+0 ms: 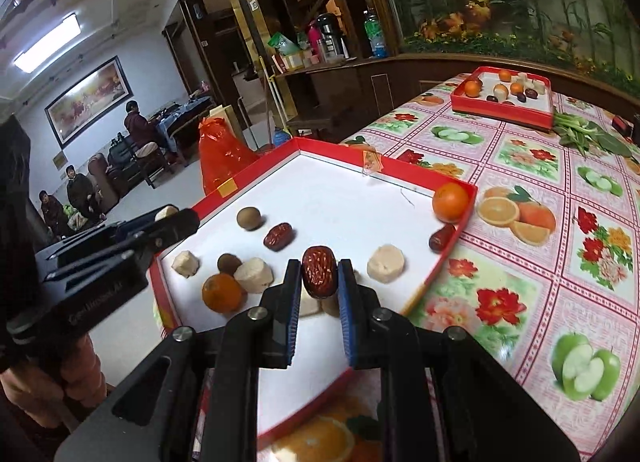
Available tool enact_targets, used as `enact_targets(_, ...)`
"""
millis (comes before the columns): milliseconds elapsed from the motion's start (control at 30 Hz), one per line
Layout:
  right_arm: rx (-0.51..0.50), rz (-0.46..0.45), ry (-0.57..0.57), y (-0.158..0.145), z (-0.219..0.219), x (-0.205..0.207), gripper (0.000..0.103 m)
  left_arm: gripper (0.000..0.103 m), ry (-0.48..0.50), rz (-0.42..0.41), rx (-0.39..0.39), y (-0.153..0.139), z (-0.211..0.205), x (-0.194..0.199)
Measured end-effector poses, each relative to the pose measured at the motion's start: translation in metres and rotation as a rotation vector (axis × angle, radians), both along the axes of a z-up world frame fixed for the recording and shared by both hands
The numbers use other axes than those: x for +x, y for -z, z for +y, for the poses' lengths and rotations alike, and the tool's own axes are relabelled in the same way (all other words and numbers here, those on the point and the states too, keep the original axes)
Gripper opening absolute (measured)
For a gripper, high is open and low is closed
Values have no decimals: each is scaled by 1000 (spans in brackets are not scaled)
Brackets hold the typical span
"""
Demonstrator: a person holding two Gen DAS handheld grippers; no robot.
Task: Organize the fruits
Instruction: 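Carry the date and pale cube over the white tray with both tools, then lower the date and pale cube into the tray and open both tools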
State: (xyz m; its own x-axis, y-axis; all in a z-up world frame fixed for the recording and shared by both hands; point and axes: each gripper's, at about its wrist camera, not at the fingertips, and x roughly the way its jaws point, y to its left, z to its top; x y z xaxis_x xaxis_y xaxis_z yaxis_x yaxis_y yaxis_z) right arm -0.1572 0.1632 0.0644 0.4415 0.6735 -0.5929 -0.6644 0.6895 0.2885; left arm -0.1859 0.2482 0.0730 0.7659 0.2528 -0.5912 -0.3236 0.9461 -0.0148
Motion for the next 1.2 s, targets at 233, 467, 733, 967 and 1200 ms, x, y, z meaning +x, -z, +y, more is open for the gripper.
enact_targets(233,10,11,3,0,10,7,20,21,-14,5,23,2,4,2)
enact_targets(467,8,11,-6,-1,25,9,20,21,-30,18,35,3,9,7)
enact_targets(733,6,24,-2,4,28,11,20,21,-41,31,52,5,11,13)
enact_targets(967,-2,24,-3,6,29,10,20,21,-44,39,57,8,12,14)
enact_targets(1200,-2,28,-5,7,30,12,20,21,-46,48,56,10,14,16)
